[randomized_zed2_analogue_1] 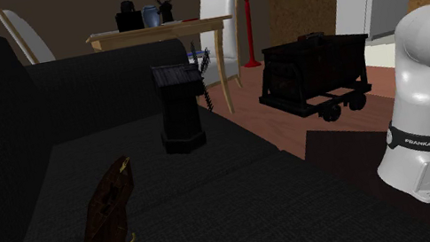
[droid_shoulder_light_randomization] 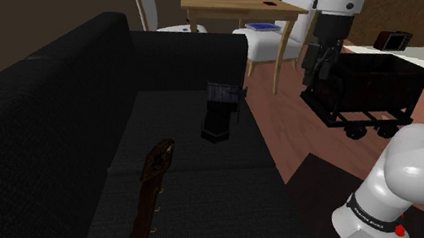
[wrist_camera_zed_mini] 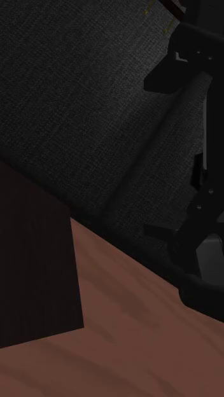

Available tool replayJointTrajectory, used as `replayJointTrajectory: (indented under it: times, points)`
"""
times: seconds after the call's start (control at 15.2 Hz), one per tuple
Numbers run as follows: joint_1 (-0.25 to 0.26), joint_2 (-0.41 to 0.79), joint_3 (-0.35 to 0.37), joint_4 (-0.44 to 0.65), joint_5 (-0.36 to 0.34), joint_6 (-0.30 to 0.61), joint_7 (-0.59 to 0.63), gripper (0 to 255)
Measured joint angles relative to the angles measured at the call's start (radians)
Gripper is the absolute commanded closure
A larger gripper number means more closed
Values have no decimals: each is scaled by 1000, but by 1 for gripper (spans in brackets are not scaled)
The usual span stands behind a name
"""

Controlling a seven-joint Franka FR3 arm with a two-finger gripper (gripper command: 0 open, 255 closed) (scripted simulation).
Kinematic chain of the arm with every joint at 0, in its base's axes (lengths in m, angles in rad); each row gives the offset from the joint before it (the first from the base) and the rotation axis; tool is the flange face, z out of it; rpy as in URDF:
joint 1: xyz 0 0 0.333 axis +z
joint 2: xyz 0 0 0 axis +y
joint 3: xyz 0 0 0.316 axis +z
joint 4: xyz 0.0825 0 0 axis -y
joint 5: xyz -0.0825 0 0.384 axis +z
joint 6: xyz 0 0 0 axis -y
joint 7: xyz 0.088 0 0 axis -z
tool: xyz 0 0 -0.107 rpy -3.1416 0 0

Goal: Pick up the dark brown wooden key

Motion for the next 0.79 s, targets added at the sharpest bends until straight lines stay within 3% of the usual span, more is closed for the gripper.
replayJointTrajectory:
  times: [0.2, 0.79]
  points:
    - [12, 0, 11, -36, 10, 52, -11, 0]
    - [108, 64, 103, -215, 90, 429, -87, 0]
